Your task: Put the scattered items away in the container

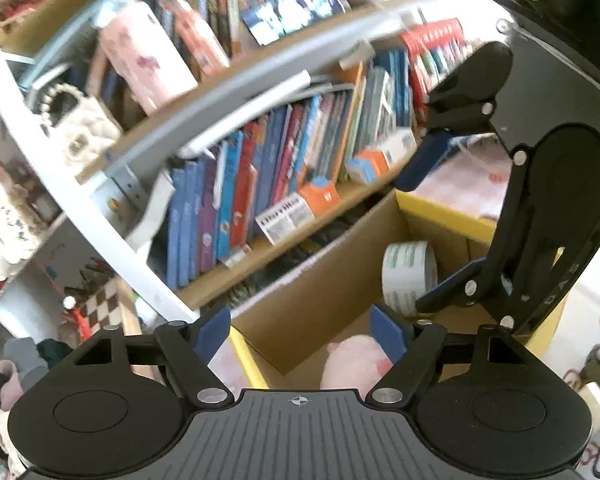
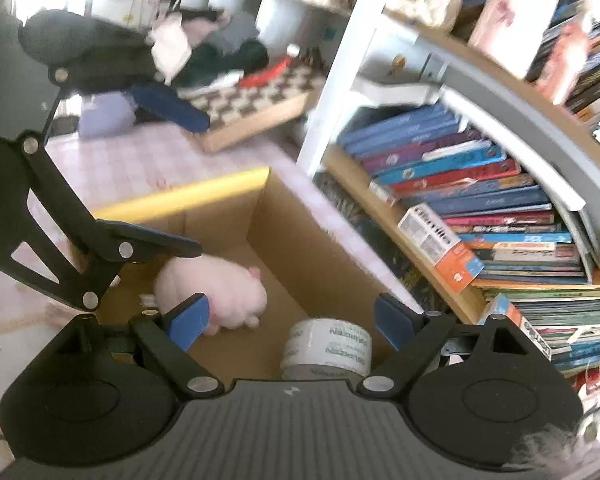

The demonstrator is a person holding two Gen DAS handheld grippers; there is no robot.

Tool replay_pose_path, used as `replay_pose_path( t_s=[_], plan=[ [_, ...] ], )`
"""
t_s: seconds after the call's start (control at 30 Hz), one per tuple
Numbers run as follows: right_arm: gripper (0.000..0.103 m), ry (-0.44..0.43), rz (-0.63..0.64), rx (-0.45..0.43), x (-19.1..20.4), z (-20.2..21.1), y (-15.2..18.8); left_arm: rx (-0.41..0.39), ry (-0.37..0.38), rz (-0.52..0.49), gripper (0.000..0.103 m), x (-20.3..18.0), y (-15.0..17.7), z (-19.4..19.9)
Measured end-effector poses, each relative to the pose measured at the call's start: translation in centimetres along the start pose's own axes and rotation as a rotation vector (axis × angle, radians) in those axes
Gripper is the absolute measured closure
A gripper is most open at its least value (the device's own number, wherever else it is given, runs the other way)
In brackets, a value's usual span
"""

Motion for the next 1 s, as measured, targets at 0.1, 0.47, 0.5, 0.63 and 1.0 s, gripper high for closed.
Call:
replay_pose_path(
  t_s=[0.1, 0.47, 0.5, 0.63, 1.0],
  plan=[
    [0.014, 0.006, -0.032, -0.046, 0.9, 2.5, -0.3, -0.039, 0.002, 0.036, 0.024, 0.0, -0.2, 2.2],
    [0.014, 0.105, -0.228, -0.134, 3.3, 10.0, 0.4, -0.105, 0.001, 0.202, 0.024, 0.4, 1.7, 10.1],
    [0.014, 0.117, -0.254, -0.140, 3.6, 10.5, 0.5, -0.108, -0.009, 0.209, 0.024, 0.4, 2.0, 10.7],
    [0.014, 0.158, -0.339, -0.142, 5.0, 12.3, 1.3, -0.124, -0.023, 0.230, 0.023, 0.1, 3.0, 13.1],
    [0.013, 0.304, -0.444, -0.151, 12.1, 17.1, 3.8, -0.144, -0.037, 0.324, 0.023, -1.8, 7.4, 19.7]
  ],
)
Point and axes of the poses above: each gripper's, at about its wrist camera, not at the fingertips, and z roughly against the way its jaws point, x to its left, y to its underside, the point moved 9 cm from there along -z, roughly the way its jaws point, and after that the axes turned 2 degrees about z, right-handed, at the moved point
